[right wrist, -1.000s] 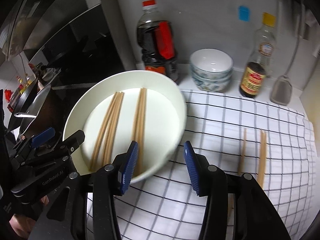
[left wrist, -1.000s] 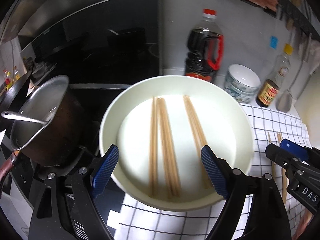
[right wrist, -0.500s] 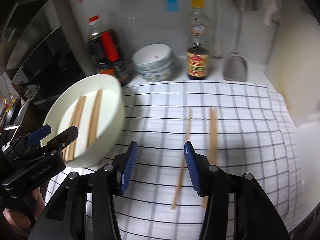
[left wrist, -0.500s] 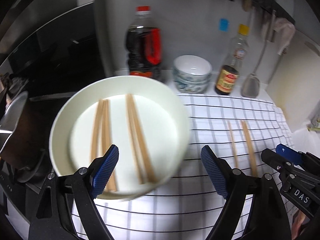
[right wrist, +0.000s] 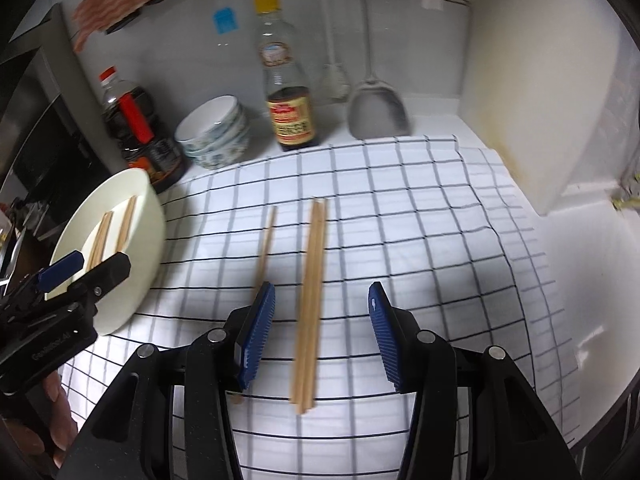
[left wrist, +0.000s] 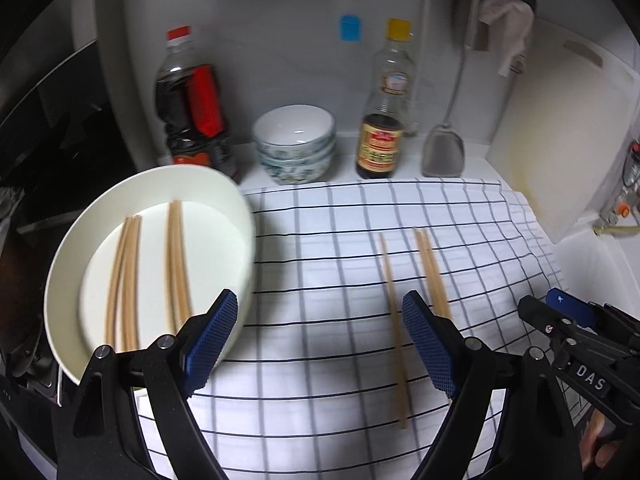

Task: Organize utensils
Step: 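Move both open tools back over the chopsticks on the grid cloth, then lower both open tools around the remaining chopsticks on the cloth, then close the right tool on a chopstick while the left tool grasps another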

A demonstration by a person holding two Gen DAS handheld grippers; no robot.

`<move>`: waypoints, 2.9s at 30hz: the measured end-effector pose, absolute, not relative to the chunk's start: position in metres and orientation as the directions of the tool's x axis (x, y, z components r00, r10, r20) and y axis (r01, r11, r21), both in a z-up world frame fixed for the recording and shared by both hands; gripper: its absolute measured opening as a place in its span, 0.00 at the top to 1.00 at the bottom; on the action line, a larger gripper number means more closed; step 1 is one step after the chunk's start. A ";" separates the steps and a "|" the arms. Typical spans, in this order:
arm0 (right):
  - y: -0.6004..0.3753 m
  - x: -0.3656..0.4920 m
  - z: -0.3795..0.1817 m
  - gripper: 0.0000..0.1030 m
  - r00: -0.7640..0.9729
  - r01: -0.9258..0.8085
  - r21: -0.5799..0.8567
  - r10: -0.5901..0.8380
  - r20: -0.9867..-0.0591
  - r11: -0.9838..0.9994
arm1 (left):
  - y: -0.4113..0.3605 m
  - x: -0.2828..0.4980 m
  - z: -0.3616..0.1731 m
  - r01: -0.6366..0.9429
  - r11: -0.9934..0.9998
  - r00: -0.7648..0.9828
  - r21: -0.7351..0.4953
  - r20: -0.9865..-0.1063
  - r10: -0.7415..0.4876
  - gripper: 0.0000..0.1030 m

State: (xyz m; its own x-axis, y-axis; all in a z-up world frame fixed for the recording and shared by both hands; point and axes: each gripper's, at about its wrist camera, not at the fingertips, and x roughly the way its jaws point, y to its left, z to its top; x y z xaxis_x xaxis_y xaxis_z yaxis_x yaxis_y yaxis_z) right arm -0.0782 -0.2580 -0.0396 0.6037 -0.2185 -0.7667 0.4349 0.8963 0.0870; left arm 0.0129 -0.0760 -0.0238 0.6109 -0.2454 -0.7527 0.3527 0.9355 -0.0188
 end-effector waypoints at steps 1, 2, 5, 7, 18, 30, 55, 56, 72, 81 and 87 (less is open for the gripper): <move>-0.264 -0.082 -0.044 0.55 0.599 0.444 0.087 -0.223 -0.769 0.892 | -0.080 0.012 -0.025 0.359 0.933 0.609 -0.018 -0.754 -0.249 0.20; -0.267 -0.084 -0.046 0.55 0.596 0.449 0.087 -0.225 -0.771 0.889 | -0.086 0.011 -0.027 0.367 0.930 0.605 -0.017 -0.755 -0.252 0.20; -0.281 -0.092 -0.057 0.55 0.587 0.468 0.102 -0.222 -0.779 0.878 | -0.097 0.009 -0.034 0.382 0.924 0.600 -0.009 -0.758 -0.256 0.20; -0.288 -0.094 -0.064 0.55 0.583 0.474 0.113 -0.215 -0.784 0.873 | -0.106 0.009 -0.041 0.388 0.922 0.594 -0.003 -0.764 -0.252 0.20; -0.288 -0.076 -0.094 0.55 0.595 0.410 0.130 -0.157 -0.788 0.903 | -0.113 0.019 -0.080 0.344 0.938 0.585 0.029 -0.788 -0.190 0.20; -0.277 -0.049 -0.119 0.55 0.575 0.384 0.122 -0.134 -0.807 0.915 | -0.108 0.031 -0.101 0.327 0.945 0.562 0.018 -0.808 -0.179 0.20; -0.268 -0.037 -0.132 0.55 0.522 0.369 0.014 -0.195 -0.830 0.929 | -0.102 0.034 -0.111 0.305 0.952 0.543 -0.006 -0.820 -0.179 0.20; -0.267 -0.037 -0.132 0.55 0.522 0.368 0.007 -0.200 -0.829 0.930 | -0.102 0.035 -0.111 0.305 0.952 0.543 -0.006 -0.821 -0.179 0.20; -0.276 -0.037 -0.133 0.82 0.532 0.355 -0.069 -0.262 -0.805 0.932 | -0.120 0.035 -0.121 0.334 0.943 0.541 0.017 -0.822 -0.177 0.20; -0.286 -0.056 -0.133 0.84 0.532 0.364 -0.053 -0.254 -0.807 0.930 | -0.136 0.036 -0.131 0.374 0.926 0.536 0.056 -0.828 -0.166 0.20; -0.289 -0.047 -0.132 0.81 0.537 0.342 -0.060 -0.247 -0.807 0.938 | -0.143 0.039 -0.138 0.386 0.920 0.532 0.074 -0.832 -0.157 0.20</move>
